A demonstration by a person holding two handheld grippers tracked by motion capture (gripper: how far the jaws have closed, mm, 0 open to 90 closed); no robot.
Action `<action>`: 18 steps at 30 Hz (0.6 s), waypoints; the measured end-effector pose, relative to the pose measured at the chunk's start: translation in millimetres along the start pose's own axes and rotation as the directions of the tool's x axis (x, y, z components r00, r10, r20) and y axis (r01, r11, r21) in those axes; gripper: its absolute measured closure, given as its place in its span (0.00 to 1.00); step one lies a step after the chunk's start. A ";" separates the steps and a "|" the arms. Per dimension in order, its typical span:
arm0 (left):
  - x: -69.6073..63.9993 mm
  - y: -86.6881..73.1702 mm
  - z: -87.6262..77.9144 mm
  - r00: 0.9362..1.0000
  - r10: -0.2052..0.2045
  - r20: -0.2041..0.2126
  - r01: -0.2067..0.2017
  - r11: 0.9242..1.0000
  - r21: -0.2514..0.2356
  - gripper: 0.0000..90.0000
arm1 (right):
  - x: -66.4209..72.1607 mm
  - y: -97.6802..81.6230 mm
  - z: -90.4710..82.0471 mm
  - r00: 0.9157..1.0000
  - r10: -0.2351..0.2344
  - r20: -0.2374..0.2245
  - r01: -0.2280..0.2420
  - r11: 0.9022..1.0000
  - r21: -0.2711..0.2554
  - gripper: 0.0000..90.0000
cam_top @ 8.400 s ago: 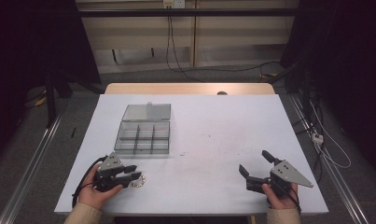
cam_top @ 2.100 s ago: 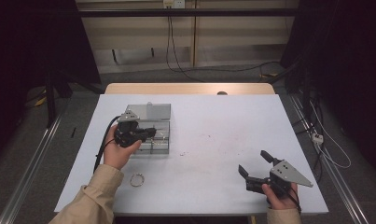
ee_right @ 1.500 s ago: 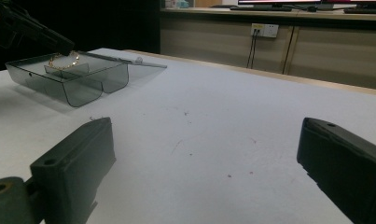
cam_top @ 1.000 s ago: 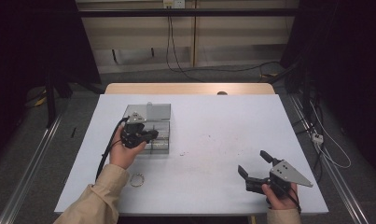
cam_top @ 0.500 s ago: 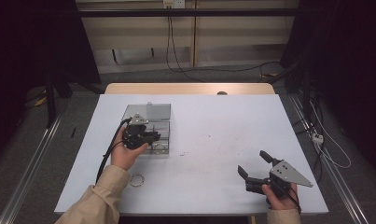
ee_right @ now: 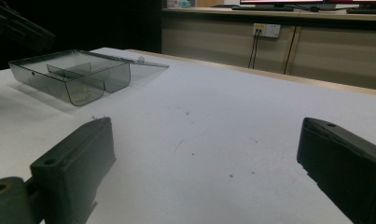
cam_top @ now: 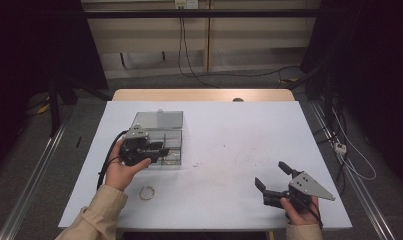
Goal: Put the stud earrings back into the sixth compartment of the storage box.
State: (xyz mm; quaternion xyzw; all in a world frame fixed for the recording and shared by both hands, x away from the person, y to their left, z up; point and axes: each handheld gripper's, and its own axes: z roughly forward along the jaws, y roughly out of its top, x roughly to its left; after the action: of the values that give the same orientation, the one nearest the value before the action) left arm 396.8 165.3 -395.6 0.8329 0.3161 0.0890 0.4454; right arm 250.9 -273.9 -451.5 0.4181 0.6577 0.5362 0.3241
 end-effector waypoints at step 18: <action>-1.4 -32.6 -27.8 0.997 0.018 0.071 -0.017 1.000 -0.016 0.52 | 0.8 0.3 0.7 1.000 -0.003 -0.001 0.003 1.000 0.002 0.04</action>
State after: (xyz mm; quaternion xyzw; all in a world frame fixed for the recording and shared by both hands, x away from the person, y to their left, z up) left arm 369.1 196.7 -405.1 0.8350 0.2918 0.0655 0.4619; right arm 251.2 -272.9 -451.3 0.4171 0.6591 0.5352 0.3242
